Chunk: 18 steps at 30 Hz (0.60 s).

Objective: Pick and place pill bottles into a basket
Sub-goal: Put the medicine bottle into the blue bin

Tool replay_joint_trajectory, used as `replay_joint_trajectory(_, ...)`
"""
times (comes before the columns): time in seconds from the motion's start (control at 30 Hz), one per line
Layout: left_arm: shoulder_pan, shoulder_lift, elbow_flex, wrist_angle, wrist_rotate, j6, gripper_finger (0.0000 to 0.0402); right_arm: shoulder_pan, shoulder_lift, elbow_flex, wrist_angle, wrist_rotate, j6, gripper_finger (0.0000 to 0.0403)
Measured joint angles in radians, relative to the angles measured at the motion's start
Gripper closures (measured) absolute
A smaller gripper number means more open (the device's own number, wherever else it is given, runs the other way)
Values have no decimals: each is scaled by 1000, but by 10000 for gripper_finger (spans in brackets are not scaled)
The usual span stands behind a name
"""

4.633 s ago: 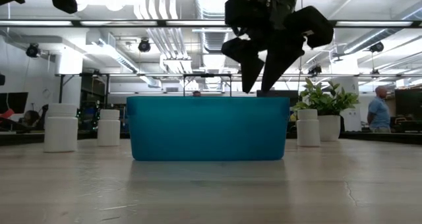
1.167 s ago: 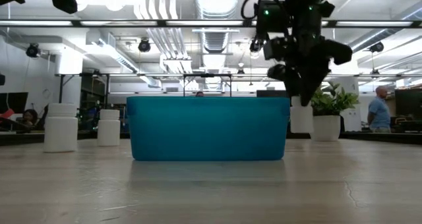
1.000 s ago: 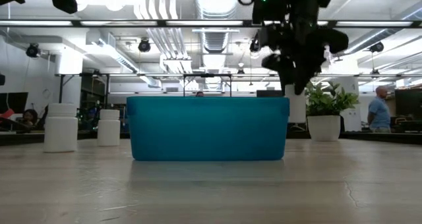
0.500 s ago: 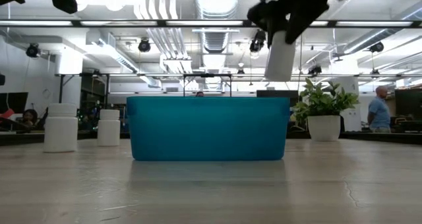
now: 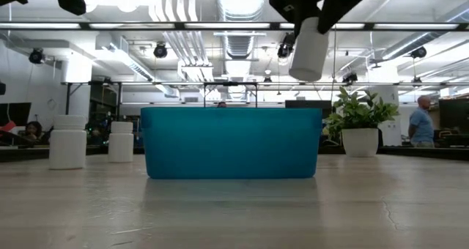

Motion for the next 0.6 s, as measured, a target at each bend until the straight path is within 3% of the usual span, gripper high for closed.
replay_joint_trajectory(0.6,0,-1,0,-1,0,0,402,11,206,126,-25,-11,-80,255)
